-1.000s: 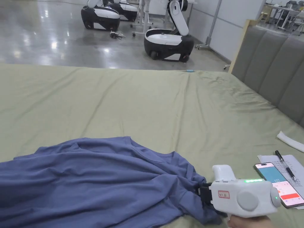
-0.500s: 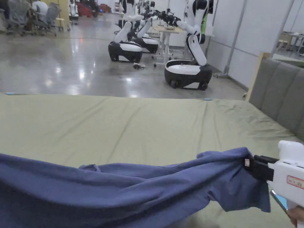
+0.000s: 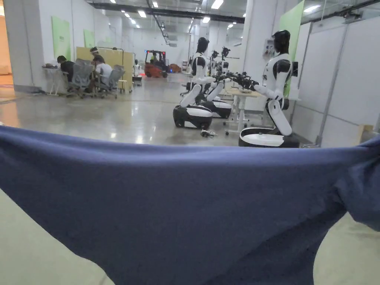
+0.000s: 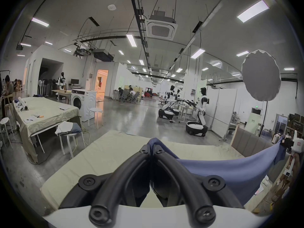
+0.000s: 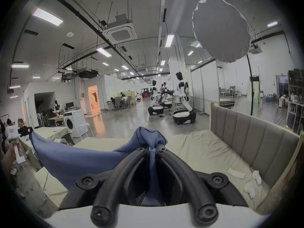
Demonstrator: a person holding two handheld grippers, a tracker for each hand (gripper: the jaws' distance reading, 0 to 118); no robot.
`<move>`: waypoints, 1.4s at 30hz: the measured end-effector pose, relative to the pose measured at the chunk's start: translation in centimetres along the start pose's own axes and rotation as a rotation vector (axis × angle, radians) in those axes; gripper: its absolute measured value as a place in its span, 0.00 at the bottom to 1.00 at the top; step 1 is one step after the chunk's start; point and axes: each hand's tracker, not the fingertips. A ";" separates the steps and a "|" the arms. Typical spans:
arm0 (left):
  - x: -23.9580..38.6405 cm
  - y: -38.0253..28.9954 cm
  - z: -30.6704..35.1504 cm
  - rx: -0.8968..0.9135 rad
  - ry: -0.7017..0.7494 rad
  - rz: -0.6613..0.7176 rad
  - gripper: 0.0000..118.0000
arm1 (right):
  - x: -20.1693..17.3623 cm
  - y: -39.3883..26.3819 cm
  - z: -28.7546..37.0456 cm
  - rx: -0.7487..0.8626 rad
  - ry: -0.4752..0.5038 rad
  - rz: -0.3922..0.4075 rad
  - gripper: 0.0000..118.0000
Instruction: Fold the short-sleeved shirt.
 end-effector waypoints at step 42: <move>6.2 -18.4 -31.4 -0.303 0.130 -0.179 0.00 | 0.2 -16.8 -32.7 -0.196 -0.204 0.144 0.06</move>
